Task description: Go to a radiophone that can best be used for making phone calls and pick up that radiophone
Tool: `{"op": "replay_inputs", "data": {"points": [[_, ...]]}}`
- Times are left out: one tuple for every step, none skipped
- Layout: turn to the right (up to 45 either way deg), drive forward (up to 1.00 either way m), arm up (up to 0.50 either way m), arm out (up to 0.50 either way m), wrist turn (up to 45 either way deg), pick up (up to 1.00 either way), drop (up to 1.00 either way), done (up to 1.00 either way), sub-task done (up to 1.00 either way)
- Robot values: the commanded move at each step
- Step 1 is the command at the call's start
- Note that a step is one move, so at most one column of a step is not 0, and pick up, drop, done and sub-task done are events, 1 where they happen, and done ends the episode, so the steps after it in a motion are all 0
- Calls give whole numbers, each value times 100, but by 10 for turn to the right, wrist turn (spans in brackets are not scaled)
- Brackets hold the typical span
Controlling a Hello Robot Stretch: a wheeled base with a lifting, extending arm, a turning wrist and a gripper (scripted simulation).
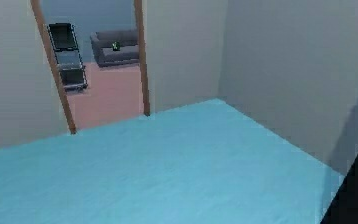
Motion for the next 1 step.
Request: {"op": "replay_inputs", "data": {"points": [[0, 10, 0, 0, 0, 0, 0, 0, 0]]}}
